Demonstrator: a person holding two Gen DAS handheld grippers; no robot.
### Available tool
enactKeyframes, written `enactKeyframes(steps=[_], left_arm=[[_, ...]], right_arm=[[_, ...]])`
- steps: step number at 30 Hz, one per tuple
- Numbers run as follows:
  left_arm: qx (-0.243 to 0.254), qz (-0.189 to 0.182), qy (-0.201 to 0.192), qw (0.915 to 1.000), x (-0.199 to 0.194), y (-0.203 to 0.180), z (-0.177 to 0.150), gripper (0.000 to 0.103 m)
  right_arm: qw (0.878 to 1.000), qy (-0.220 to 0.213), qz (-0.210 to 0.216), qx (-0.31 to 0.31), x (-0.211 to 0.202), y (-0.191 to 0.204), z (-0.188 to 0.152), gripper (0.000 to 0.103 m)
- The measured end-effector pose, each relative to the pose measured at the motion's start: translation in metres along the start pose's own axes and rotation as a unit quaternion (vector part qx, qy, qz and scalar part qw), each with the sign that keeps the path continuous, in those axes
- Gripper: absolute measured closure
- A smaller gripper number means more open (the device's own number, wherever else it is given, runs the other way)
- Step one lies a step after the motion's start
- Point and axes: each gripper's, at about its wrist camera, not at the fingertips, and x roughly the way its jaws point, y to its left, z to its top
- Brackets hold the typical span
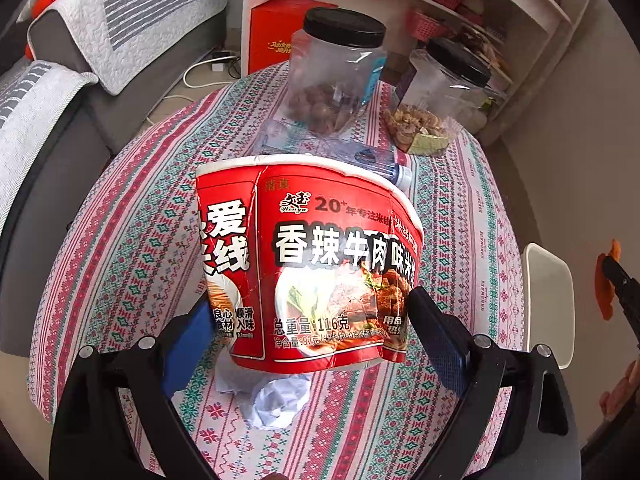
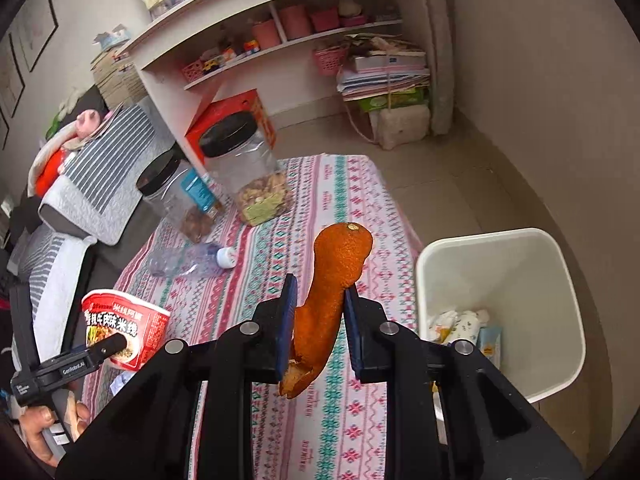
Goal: Collect trash
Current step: 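Drop the orange peel into the wastebasket with the right tool while the left carries the noodle cup, then open the left tool over the wastebasket to drop the red noodle cup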
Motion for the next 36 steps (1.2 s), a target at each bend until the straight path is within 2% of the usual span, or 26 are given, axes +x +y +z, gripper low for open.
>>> enactKeyframes(steps=[3,5,7,9,12,15,18,22,29,32,36], left_arm=[[0.008,-0.005,-0.001,1.0000,0.003,-0.013,-0.003,0.012],[0.015,-0.010,-0.002,0.9998,0.004,-0.024,-0.005,0.012],[0.024,-0.015,-0.003,0.9996,0.005,-0.035,-0.007,0.012],[0.039,-0.017,-0.009,0.9990,0.005,-0.049,-0.009,0.012],[0.061,-0.030,-0.016,0.9976,0.005,-0.074,-0.015,0.012],[0.081,-0.056,-0.026,0.9949,0.007,-0.101,-0.022,0.012],[0.102,-0.084,-0.042,0.9904,0.006,-0.139,-0.027,0.012],[0.123,-0.110,-0.032,0.9858,0.010,-0.198,-0.031,0.012],[0.165,-0.155,-0.016,0.9740,0.012,-0.298,-0.038,0.010],[0.196,-0.140,-0.007,0.9707,0.015,-0.323,-0.048,0.009],[0.221,-0.106,-0.019,0.9693,0.013,-0.314,-0.065,0.007]], right_arm=[[0.999,-0.012,-0.029,0.024,-0.008,-0.029,0.005,0.078],[0.998,-0.017,-0.050,0.037,-0.013,-0.046,0.007,0.071],[0.997,-0.021,-0.061,0.052,-0.021,-0.061,0.008,0.032],[0.995,-0.035,-0.062,0.073,-0.033,-0.074,0.007,0.017],[0.992,-0.048,-0.064,0.097,-0.052,-0.092,0.007,0.010],[0.988,-0.065,-0.040,0.136,-0.073,-0.109,0.010,0.008],[0.980,-0.101,-0.022,0.172,-0.096,-0.125,0.015,0.007],[0.969,-0.133,-0.004,0.207,-0.116,-0.142,0.018,0.007],[0.958,-0.160,0.005,0.237,-0.134,-0.166,0.017,0.007],[0.957,-0.170,-0.004,0.237,-0.139,-0.169,0.017,0.007],[0.964,-0.176,-0.014,0.201,-0.139,-0.153,0.020,0.007]])
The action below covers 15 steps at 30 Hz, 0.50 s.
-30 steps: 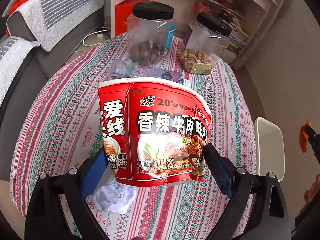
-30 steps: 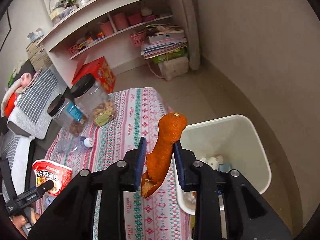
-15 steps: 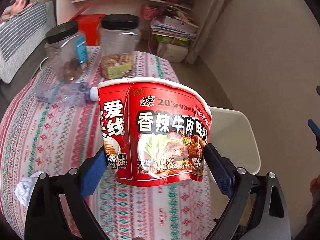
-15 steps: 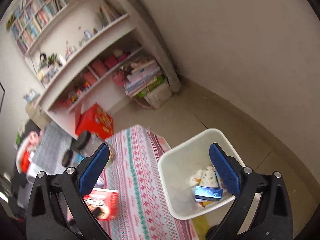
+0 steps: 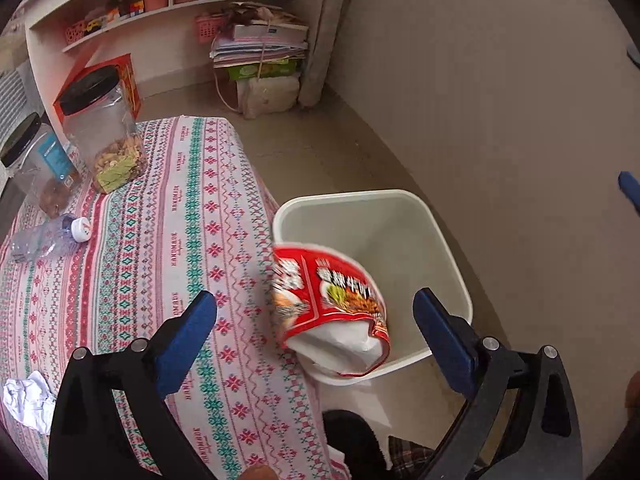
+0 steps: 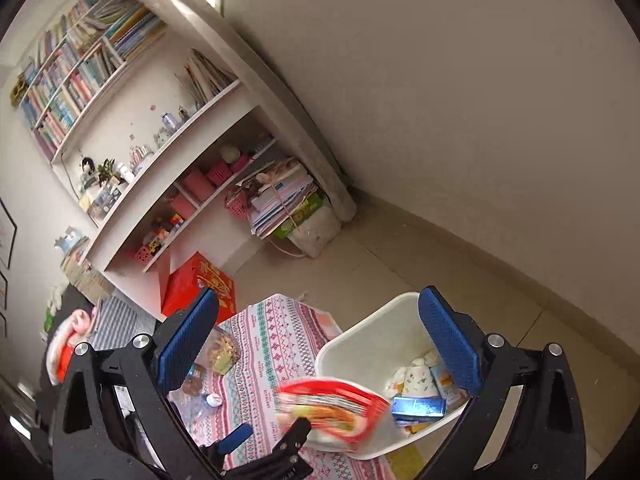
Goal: Collect trash
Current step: 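Open the left tool over the wastebasket to drop the red noodle cup, then move the left tool back to the table and grasp the crumpled white tissue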
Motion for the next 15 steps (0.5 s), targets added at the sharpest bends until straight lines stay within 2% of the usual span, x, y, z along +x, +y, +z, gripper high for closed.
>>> enactKeyframes(steps=[6,10,15], left_arm=[[-0.042,0.015,0.010,0.9990,-0.016,0.050,-0.026,0.007],[-0.056,0.066,0.021,0.9961,-0.035,0.090,-0.048,0.007],[-0.092,0.126,0.032,0.9872,-0.054,0.151,-0.065,0.007]], right_arm=[[0.998,0.036,0.031,-0.040,0.011,0.024,-0.009,0.007],[0.995,0.071,0.036,-0.062,0.026,0.043,-0.020,0.007],[0.988,0.099,0.046,-0.111,0.035,0.078,-0.045,0.007]])
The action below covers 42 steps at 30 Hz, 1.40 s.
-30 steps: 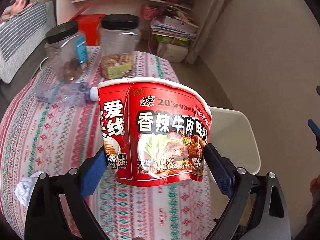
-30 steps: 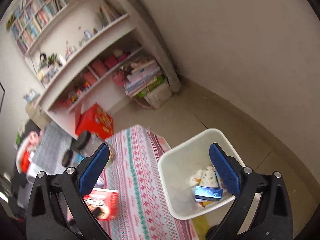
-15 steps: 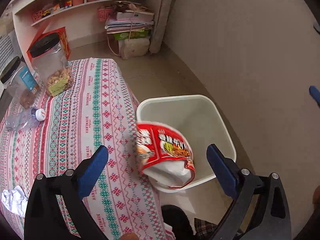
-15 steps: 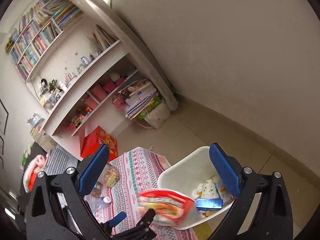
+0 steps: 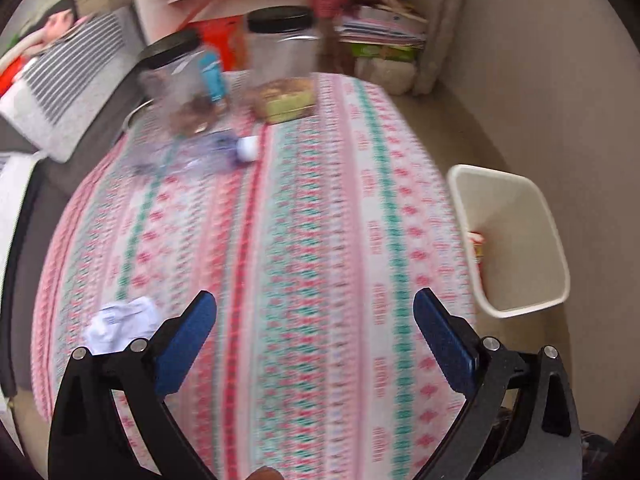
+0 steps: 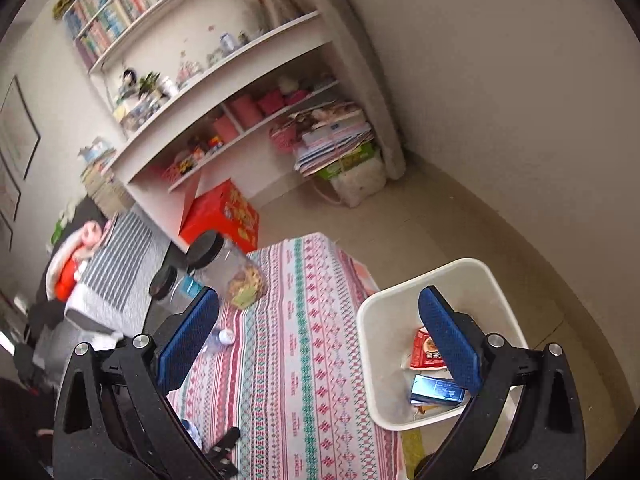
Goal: Collect trash
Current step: 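Move the left tool back to the table and grasp the crumpled white tissue, then grasp the clear plastic bottle with the right tool while the left holds the tissue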
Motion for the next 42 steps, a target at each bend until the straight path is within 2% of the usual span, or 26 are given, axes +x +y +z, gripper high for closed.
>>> enactKeyframes(steps=[7,11,15,18,20,23,24,25,28,29,32,34,38,40,42], left_arm=[[-0.050,0.058,-0.001,0.9970,-0.006,0.080,-0.010,0.007],[-0.063,0.085,0.027,0.9941,0.005,0.121,-0.020,0.007],[-0.090,0.084,0.049,0.9912,0.017,0.150,-0.033,0.007],[-0.078,0.076,0.063,0.9920,0.027,0.154,-0.039,0.009],[-0.066,0.073,0.068,0.9929,0.032,0.152,-0.043,0.015],[-0.052,0.054,0.085,0.9936,0.042,0.151,-0.046,0.039],[-0.049,0.049,0.091,0.9935,0.045,0.152,-0.046,0.056],[-0.050,0.043,0.093,0.9935,0.046,0.154,-0.046,0.068],[-0.081,0.007,0.086,0.9930,0.040,0.170,-0.043,0.084],[-0.090,-0.001,0.082,0.9926,0.036,0.177,-0.042,0.086],[-0.119,-0.016,0.059,0.9910,0.018,0.199,-0.037,0.087],[-0.132,-0.022,0.040,0.9902,0.006,0.211,-0.034,0.087],[-0.151,-0.025,0.008,0.9881,-0.021,0.236,-0.026,0.087],[-0.146,-0.016,-0.009,0.9891,-0.033,0.245,-0.020,0.087],[-0.137,0.013,-0.023,0.9902,-0.039,0.253,-0.017,0.087]], right_arm=[[0.997,0.046,-0.019,-0.060,0.030,0.050,-0.025,0.007],[0.993,0.101,0.005,-0.061,0.056,0.063,-0.038,0.007],[0.990,0.119,0.005,-0.081,0.073,0.083,-0.050,0.007],[0.987,0.128,0.004,-0.095,0.083,0.097,-0.057,0.007],[0.985,0.137,0.004,-0.103,0.091,0.106,-0.064,0.007],[0.981,0.151,0.005,-0.119,0.105,0.120,-0.074,0.007],[0.980,0.153,0.006,-0.128,0.110,0.125,-0.078,0.007],[0.978,0.155,0.007,-0.141,0.114,0.131,-0.082,0.007],[0.970,0.150,0.005,-0.191,0.123,0.152,-0.094,0.007],[0.967,0.148,0.003,-0.209,0.125,0.159,-0.098,0.007],[0.948,0.140,-0.005,-0.286,0.135,0.183,-0.119,0.007],[0.928,0.144,0.002,-0.344,0.147,0.197,-0.138,0.007],[0.894,0.164,0.016,-0.416,0.177,0.220,-0.162,0.007],[0.872,0.161,0.019,-0.461,0.195,0.240,-0.165,0.007],[0.852,0.163,0.024,-0.496,0.214,0.261,-0.165,0.007]])
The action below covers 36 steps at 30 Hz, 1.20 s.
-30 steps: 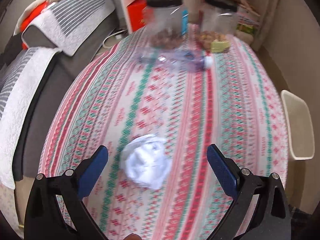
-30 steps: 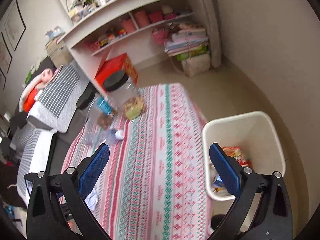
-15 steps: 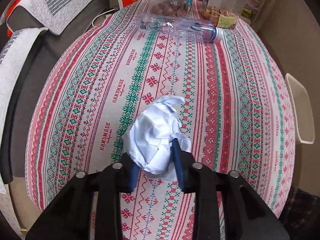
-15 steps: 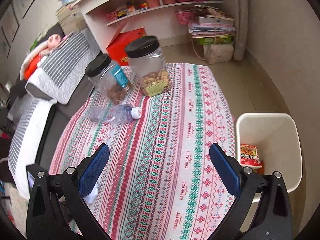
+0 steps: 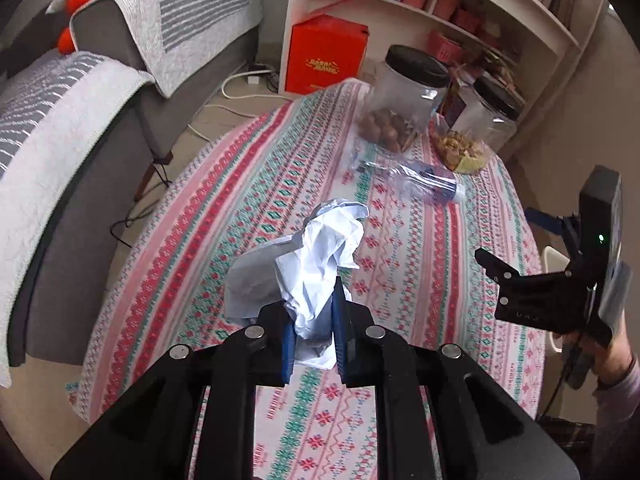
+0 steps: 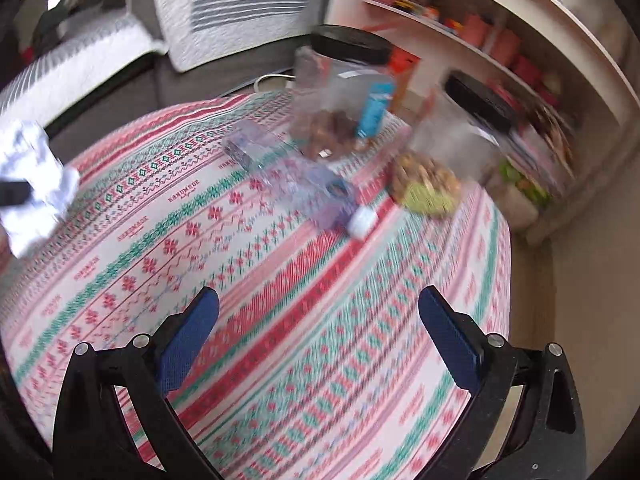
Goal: Collect trash
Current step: 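Grasp the clear plastic bottle with the right tool while the left holds the tissue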
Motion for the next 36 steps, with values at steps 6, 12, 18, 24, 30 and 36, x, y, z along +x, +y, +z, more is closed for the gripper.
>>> enactKeyframes(steps=[6,12,18,24,30,36], left_arm=[[-0.039,0.016,0.021,0.9989,0.012,0.034,0.009,0.087],[-0.055,0.003,0.023,0.9982,0.014,0.047,0.012,0.087],[-0.065,-0.002,0.021,0.9977,0.011,0.054,0.011,0.087],[-0.072,-0.002,0.027,0.9970,0.013,0.058,0.009,0.087],[-0.070,-0.004,0.033,0.9970,0.010,0.055,0.006,0.087],[-0.054,-0.009,0.040,0.9977,0.008,0.042,-0.003,0.087]], right_arm=[[0.995,0.022,-0.011,-0.096,0.050,0.015,0.058,0.007],[0.979,0.074,-0.042,-0.184,0.105,0.036,0.070,0.008],[0.984,0.101,-0.004,-0.148,0.126,0.029,0.078,0.028],[0.991,0.123,-0.016,-0.044,0.126,0.012,0.074,0.047],[0.989,0.124,0.036,0.064,0.099,0.000,0.039,0.049],[0.977,0.121,0.098,0.145,0.060,0.013,-0.004,0.050]])
